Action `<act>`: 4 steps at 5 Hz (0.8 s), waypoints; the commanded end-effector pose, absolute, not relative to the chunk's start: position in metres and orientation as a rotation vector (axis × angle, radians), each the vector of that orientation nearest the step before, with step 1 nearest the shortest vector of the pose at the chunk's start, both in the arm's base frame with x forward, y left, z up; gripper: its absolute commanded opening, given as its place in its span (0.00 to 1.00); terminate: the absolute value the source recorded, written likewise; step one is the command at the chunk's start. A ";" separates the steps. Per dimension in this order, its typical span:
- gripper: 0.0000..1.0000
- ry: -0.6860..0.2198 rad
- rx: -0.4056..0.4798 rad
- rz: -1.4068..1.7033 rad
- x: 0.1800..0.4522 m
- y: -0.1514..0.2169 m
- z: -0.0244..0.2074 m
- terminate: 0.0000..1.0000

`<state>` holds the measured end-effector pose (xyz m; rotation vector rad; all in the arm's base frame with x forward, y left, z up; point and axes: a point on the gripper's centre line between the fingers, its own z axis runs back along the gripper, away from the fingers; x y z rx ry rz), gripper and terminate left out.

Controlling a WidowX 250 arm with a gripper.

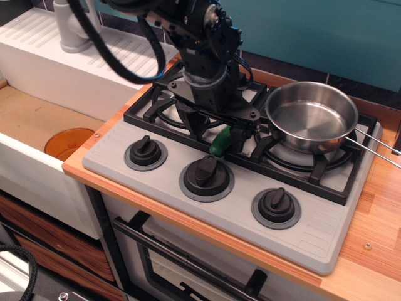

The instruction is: Put pickle in pot or pan an put pot or pan on stove

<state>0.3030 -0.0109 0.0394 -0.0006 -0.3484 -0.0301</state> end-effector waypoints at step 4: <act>0.00 -0.282 -0.001 0.009 0.305 -0.034 0.079 0.00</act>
